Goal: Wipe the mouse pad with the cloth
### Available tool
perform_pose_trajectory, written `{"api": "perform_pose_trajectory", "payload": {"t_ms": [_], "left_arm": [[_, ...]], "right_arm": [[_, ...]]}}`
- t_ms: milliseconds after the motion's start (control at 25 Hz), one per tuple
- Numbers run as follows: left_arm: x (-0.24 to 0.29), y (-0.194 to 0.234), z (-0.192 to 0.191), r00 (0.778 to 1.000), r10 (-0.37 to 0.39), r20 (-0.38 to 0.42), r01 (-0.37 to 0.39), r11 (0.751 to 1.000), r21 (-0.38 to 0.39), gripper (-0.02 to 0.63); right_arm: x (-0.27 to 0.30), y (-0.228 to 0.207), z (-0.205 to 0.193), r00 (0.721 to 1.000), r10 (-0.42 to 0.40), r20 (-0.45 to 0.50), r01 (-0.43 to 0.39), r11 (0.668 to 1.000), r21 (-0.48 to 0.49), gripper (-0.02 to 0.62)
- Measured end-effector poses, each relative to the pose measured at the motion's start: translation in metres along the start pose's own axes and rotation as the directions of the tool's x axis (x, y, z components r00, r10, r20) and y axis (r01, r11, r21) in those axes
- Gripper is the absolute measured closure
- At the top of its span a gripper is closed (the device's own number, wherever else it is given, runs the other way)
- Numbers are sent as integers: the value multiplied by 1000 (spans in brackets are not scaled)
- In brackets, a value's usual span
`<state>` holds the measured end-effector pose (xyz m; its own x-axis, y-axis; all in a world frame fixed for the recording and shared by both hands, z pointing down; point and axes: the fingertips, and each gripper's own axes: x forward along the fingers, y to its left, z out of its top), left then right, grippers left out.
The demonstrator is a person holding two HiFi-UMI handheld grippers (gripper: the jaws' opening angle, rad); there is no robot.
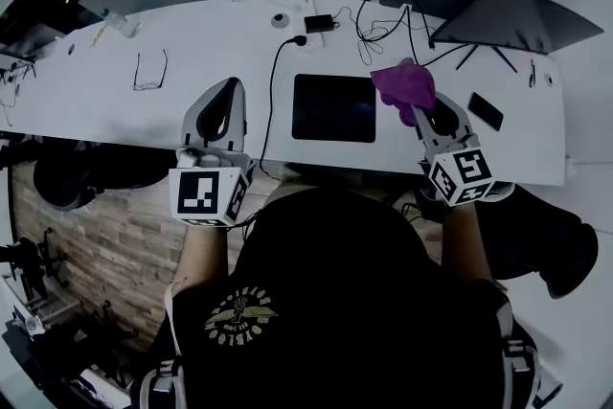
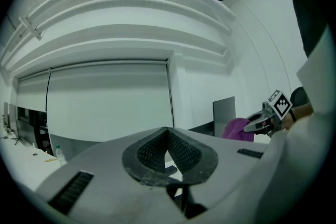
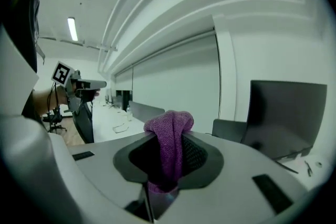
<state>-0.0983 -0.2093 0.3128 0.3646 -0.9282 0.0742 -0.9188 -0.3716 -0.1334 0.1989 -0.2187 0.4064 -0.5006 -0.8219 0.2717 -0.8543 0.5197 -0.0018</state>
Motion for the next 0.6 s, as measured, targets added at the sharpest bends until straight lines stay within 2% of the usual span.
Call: {"api": "perform_pose_trajectory", "payload": {"t_ms": [320,600], "left_arm": [[-20,-2,19,1000,3,26,-4,999,35,604],[-34,-7,25,1000,-7,8,6,997,73,604]], "right_arm": [[-37,6,67,986,-40,164,50,997,-61,508],[-45,9,73,976,-69,206,81,996,-49,508]]}}
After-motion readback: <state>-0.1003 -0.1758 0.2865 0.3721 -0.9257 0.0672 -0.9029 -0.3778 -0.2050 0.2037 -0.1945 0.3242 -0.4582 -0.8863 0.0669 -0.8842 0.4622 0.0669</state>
